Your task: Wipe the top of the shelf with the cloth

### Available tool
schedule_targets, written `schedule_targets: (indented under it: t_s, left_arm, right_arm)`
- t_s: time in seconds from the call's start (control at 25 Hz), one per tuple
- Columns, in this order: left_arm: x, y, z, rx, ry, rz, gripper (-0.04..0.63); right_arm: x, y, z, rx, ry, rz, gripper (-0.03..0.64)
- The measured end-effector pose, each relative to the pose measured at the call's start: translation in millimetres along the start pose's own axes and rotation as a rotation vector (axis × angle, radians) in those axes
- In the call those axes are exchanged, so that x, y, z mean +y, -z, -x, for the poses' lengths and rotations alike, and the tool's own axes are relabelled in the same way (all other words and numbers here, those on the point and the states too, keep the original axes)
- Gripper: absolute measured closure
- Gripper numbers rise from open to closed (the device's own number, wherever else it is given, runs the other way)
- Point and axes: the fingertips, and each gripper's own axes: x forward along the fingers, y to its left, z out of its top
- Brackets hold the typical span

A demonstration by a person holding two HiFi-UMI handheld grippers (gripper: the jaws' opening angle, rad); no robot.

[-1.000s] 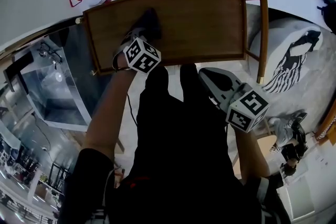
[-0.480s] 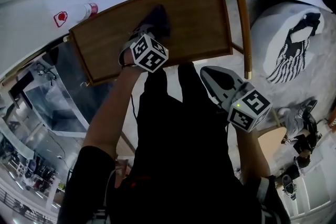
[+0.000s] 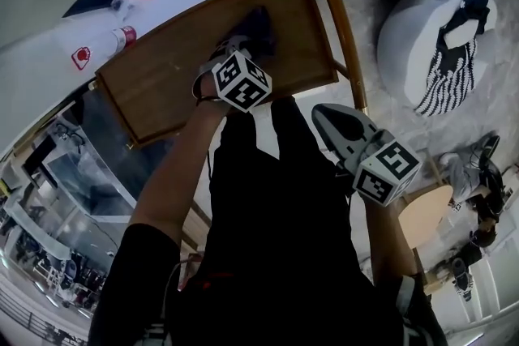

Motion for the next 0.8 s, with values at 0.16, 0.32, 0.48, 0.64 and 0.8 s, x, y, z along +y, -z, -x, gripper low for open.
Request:
schedule_targets:
  t_s: [0.16, 0.32, 0.48, 0.64, 0.8]
  left_arm:
    - [-8.5, -20.7, -7.5, -0.003, 0.020, -0.038, 0.557]
    - [-17.6, -37.1, -14.4, -0.001, 0.041, -0.085, 0.557]
    - [-25.5, -52.2, -19.7, -0.009, 0.061, -0.112, 0.557]
    - [-34.3, -68.5, -25.3, -0.015, 0.089, -0.136, 0.557]
    - [-43.7, -79.3, -26.9, -0.029, 0.132, -0.138, 0.557]
  right_arm:
    - [-8.2, -3.2, 7.8, -0.020, 0.006, -0.017, 0.612]
    - [-13.0, -4.7, 12.1, -0.030, 0.005, -0.023, 0.612]
    - [-18.6, -8.0, 19.0, -0.049, 0.016, -0.032, 0.612]
    - [-26.5, -6.1, 26.6, -0.058, 0.036, -0.043, 0.612]
    - [-25.8, -4.6, 27.3, -0.059, 0.038, -0.043, 0.612]
